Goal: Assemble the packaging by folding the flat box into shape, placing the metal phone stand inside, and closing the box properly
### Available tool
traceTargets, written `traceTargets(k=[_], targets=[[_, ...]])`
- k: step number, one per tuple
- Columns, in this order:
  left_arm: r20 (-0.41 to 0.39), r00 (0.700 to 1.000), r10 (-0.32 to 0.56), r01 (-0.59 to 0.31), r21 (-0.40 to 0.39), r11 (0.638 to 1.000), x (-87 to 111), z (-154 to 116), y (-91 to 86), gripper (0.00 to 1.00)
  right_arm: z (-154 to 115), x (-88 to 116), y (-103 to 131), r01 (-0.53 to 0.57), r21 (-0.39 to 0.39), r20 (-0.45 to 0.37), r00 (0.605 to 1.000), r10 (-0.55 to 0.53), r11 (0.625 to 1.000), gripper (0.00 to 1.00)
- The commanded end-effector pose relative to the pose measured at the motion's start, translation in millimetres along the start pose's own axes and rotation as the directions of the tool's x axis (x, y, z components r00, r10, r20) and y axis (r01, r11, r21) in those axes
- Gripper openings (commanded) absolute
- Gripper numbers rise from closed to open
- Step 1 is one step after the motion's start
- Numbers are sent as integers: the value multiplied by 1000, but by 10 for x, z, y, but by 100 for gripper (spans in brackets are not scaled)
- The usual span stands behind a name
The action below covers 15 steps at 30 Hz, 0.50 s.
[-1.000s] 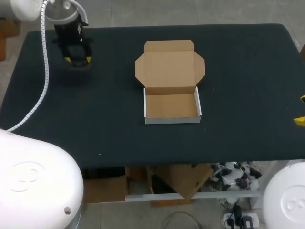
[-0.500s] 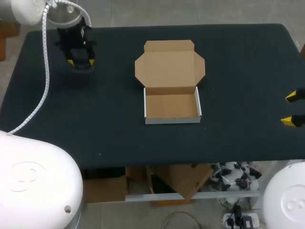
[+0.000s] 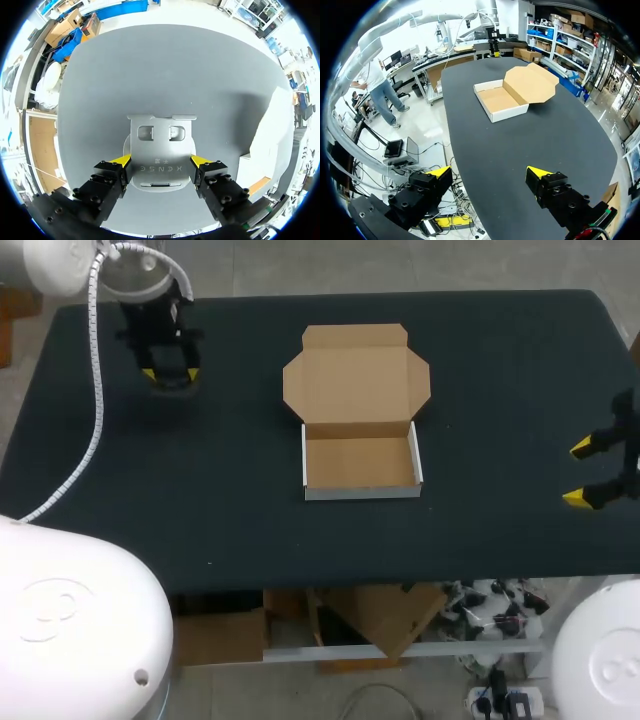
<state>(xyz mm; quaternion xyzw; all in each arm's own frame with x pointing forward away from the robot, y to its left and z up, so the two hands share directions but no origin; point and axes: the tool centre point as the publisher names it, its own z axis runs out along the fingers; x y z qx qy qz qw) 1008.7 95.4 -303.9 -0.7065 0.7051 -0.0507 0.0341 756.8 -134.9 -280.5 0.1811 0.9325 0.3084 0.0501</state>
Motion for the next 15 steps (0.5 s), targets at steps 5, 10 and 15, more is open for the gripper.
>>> traceTargets(k=[5, 10, 15], targets=[[-1, 1000, -2, 2, 7, 1000, 21, -39, 55, 0, 118, -41, 52, -6, -6, 31, 999, 7, 1000, 100], [0, 1000, 3, -3, 5, 1000, 55, -66, 98, 0, 118, -41, 52, -6, -6, 31, 999, 7, 1000, 100], [-3, 1000, 27, -27, 4, 1000, 133, -128, 159, 0, 118, -41, 52, -6, -6, 31, 999, 7, 1000, 100]])
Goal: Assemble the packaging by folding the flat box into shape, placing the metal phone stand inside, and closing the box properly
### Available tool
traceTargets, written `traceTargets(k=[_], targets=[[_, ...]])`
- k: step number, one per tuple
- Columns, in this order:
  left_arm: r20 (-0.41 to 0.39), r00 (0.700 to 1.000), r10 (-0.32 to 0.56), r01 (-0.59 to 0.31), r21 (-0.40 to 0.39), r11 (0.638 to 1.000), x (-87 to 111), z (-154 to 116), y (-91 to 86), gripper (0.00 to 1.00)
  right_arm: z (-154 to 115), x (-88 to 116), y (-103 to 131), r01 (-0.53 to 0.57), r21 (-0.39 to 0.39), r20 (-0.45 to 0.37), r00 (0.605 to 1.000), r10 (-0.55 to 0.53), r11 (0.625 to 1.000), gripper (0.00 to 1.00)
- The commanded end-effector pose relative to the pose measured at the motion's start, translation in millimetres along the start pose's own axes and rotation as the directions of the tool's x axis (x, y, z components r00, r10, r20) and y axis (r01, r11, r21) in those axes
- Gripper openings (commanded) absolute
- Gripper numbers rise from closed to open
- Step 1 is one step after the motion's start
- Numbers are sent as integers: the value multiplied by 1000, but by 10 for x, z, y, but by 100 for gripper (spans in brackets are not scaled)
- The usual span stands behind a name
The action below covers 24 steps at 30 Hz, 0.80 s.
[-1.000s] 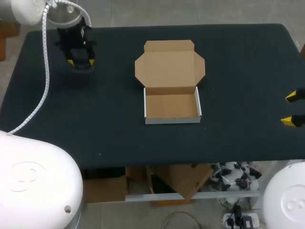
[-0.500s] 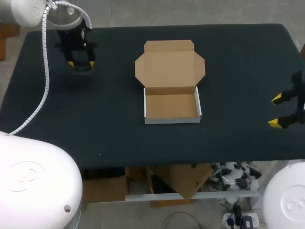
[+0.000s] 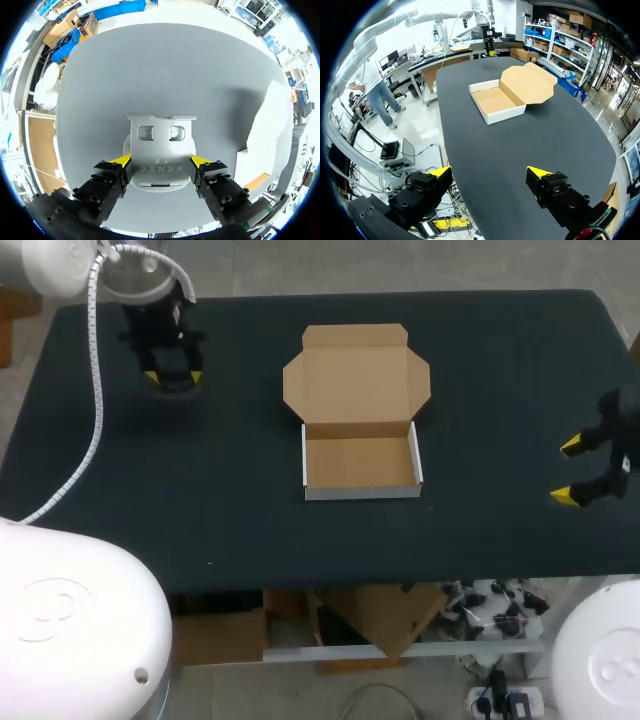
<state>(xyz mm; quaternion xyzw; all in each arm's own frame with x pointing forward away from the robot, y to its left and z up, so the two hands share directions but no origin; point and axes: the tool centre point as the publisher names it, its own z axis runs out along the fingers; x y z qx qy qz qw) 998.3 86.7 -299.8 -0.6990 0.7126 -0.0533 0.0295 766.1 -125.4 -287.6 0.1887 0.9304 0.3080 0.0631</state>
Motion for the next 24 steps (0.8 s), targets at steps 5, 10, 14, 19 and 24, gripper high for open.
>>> traceTargets(k=[5, 10, 14, 19, 24], targets=[[-1, 999, 33, -33, 15, 999, 167, -164, 177, 0, -12, 11, -5, 0, -2, 2, 1000, 0, 1000, 100], [-5, 998, 58, -57, 21, 998, 297, -232, 312, 0, -12, 11, -5, 0, -2, 2, 1000, 0, 1000, 100], [-7, 998, 65, -64, 19, 998, 370, -246, 414, 0, -12, 11, -5, 0, -2, 2, 1000, 0, 1000, 100], [-9, 997, 77, -76, 15, 997, 507, -260, 547, 0, -12, 11, -5, 0, -2, 2, 1000, 0, 1000, 100], [-2, 995, 96, -96, 17, 995, 701, -264, 675, 0, -12, 11, -5, 0, -2, 2, 1000, 0, 1000, 100]])
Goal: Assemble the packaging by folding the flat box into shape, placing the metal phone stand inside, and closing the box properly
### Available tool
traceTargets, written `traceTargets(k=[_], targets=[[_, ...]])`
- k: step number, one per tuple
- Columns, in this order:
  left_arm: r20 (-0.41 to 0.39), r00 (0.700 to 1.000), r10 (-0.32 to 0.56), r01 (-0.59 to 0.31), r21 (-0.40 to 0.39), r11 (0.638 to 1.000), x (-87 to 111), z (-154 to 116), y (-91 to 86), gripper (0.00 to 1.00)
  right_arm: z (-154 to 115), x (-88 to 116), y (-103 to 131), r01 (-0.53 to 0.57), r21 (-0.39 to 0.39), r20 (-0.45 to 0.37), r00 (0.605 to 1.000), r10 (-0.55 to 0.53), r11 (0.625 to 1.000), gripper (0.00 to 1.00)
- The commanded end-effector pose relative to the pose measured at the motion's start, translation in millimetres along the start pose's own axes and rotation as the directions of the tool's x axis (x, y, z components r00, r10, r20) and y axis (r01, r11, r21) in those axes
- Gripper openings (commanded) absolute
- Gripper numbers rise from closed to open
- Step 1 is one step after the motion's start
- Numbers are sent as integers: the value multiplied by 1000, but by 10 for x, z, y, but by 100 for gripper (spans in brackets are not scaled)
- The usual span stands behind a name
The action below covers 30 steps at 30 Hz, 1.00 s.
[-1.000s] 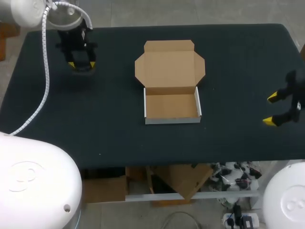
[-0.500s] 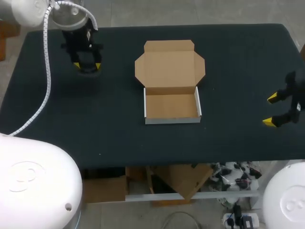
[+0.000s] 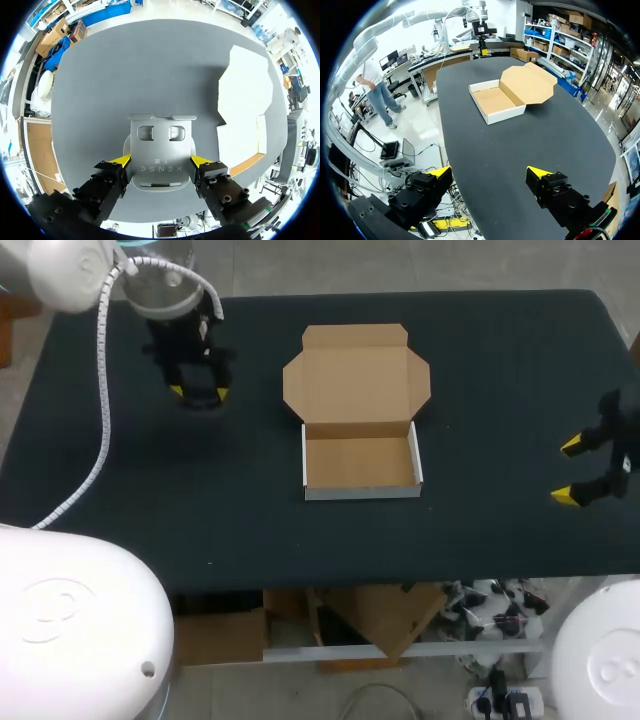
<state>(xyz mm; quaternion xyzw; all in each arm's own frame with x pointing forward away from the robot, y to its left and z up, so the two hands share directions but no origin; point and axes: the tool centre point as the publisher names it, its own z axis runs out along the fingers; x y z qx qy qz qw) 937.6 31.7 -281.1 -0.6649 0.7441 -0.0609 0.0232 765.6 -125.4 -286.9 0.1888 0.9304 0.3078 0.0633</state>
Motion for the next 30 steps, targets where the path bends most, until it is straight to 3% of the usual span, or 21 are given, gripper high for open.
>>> traceTargets(k=[1, 14, 30], targets=[[25, 1000, 9, -10, 17, 1000, 186, -27, 114, 0, -5, 6, -6, 0, -2, 2, 1000, 0, 1000, 100], [25, 997, 79, -80, 49, 996, 800, -66, 329, 0, -5, 6, -6, 0, -2, 2, 1000, 0, 1000, 100], [28, 981, 193, -194, 72, 978, 1548, 32, 448, 0, -5, 6, -6, 0, -2, 2, 1000, 0, 1000, 100]])
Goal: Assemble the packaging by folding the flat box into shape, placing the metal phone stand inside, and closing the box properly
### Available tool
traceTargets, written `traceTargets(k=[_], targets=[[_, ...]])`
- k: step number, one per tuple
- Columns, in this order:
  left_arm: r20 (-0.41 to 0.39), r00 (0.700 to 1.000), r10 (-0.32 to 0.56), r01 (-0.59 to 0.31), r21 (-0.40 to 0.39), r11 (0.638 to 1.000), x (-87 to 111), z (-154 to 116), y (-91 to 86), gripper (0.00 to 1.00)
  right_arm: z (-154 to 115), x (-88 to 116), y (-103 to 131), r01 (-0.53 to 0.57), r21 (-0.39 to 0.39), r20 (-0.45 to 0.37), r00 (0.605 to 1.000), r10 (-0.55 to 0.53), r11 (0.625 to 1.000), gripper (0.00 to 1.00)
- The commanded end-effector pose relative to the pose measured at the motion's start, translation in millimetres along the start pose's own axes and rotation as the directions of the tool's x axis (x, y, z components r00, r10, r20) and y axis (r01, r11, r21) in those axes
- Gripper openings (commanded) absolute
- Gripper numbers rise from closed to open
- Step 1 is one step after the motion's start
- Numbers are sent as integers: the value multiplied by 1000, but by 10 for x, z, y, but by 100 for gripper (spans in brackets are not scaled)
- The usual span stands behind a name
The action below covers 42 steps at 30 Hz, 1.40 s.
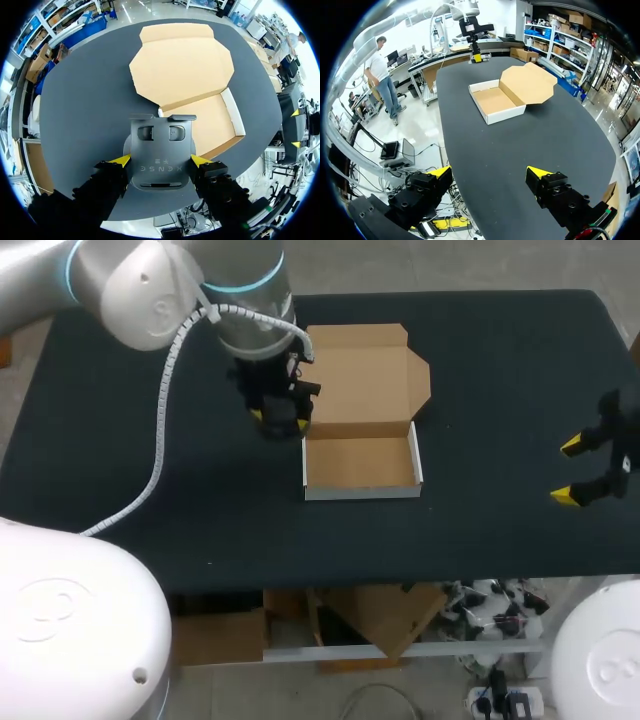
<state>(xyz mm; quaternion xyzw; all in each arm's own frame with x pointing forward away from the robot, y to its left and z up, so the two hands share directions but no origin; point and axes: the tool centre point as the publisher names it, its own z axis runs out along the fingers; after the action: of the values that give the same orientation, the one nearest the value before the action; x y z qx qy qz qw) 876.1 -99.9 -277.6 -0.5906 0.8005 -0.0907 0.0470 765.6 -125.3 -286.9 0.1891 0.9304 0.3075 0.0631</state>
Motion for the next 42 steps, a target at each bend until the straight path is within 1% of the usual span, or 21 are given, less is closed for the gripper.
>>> traceTargets(k=[1, 8, 12, 18, 22, 37, 42], targets=[[35, 999, 17, -17, -2, 1000, 219, 73, -44, 0, -5, 6, -8, 1, -3, 2, 1000, -1, 1000, 100], [34, 997, 70, -70, 10, 997, 554, 162, -100, 0, -5, 6, -8, 1, -3, 2, 1000, -1, 1000, 100], [40, 995, 87, -88, 8, 996, 685, 258, -147, 0, -5, 6, -8, 1, -3, 2, 1000, -1, 1000, 100], [52, 993, 108, -108, 8, 994, 786, 423, -210, 0, -5, 6, -8, 1, -3, 2, 1000, -1, 1000, 100], [38, 993, 115, -115, -2, 993, 825, 532, -245, 0, -5, 6, -8, 1, -3, 2, 1000, -1, 1000, 100], [14, 989, 146, -146, 2, 989, 1029, 838, -235, 0, -5, 6, -8, 1, -3, 2, 1000, -1, 1000, 100], [4, 987, 158, -158, -4, 987, 1066, 932, -240, 0, -5, 6, -8, 1, -3, 2, 1000, -1, 1000, 100]])
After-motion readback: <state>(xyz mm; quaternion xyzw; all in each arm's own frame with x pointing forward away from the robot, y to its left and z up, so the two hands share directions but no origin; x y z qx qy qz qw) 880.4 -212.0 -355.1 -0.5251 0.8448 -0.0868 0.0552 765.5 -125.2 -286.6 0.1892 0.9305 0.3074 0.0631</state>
